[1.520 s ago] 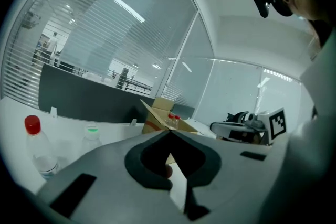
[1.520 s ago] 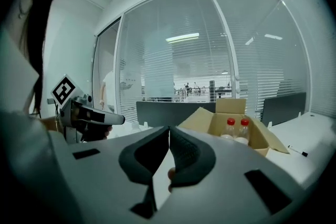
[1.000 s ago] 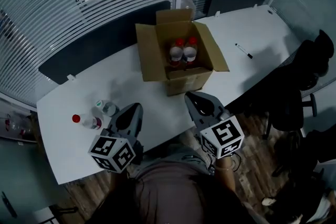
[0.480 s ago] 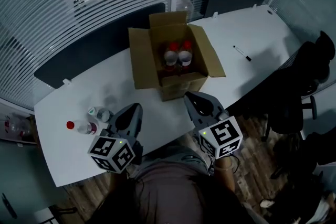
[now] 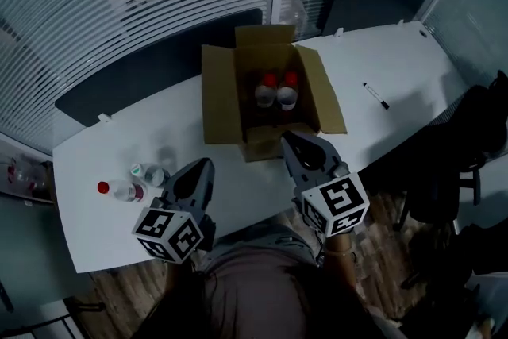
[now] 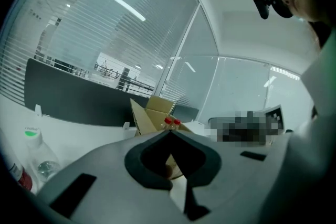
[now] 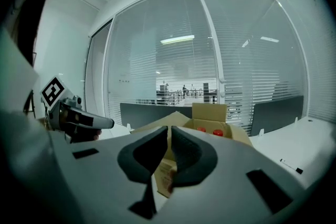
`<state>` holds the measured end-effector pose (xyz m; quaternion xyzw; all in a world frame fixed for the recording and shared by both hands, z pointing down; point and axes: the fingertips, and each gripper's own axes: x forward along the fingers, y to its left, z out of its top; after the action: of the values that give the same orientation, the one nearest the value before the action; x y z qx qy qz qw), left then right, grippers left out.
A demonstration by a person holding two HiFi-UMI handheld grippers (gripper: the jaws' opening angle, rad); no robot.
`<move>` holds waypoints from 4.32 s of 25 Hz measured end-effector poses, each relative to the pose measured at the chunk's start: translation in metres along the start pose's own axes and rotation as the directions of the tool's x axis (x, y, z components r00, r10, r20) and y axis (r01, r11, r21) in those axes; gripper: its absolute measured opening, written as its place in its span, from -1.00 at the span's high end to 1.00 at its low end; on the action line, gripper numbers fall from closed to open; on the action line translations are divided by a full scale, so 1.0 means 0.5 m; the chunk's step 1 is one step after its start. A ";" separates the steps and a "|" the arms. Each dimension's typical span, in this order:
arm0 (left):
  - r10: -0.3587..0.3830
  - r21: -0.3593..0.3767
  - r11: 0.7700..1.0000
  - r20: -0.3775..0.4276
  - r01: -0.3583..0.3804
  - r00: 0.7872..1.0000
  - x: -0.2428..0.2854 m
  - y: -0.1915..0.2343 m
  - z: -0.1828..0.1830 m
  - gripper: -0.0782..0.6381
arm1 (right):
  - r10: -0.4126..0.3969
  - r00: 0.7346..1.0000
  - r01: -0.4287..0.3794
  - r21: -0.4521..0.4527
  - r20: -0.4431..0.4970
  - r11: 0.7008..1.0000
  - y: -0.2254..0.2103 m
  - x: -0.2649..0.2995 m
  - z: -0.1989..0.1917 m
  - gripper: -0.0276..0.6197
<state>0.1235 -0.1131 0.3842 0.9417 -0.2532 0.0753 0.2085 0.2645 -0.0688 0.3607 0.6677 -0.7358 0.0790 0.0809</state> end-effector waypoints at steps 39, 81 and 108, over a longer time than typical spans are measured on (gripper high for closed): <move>0.143 -0.060 0.988 0.010 -0.142 0.990 0.056 0.071 0.001 0.76 | 0.070 0.991 -0.078 -0.064 -0.115 0.995 -0.126 0.211 0.022 0.60; 0.142 -0.085 0.985 -0.101 -0.151 0.985 0.083 0.203 0.005 0.76 | -0.113 0.895 0.121 -0.007 -0.432 0.993 -0.215 0.385 -0.134 0.42; 0.152 -0.062 0.986 -0.065 -0.156 0.986 0.022 0.195 0.022 0.76 | -0.098 0.936 0.075 -0.080 -0.339 0.994 -0.145 0.339 -0.052 0.42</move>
<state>0.0837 -0.1991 0.4114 0.9091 -0.3211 0.1107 0.2410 0.3206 -0.2341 0.4246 0.6724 -0.6827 0.1660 0.2329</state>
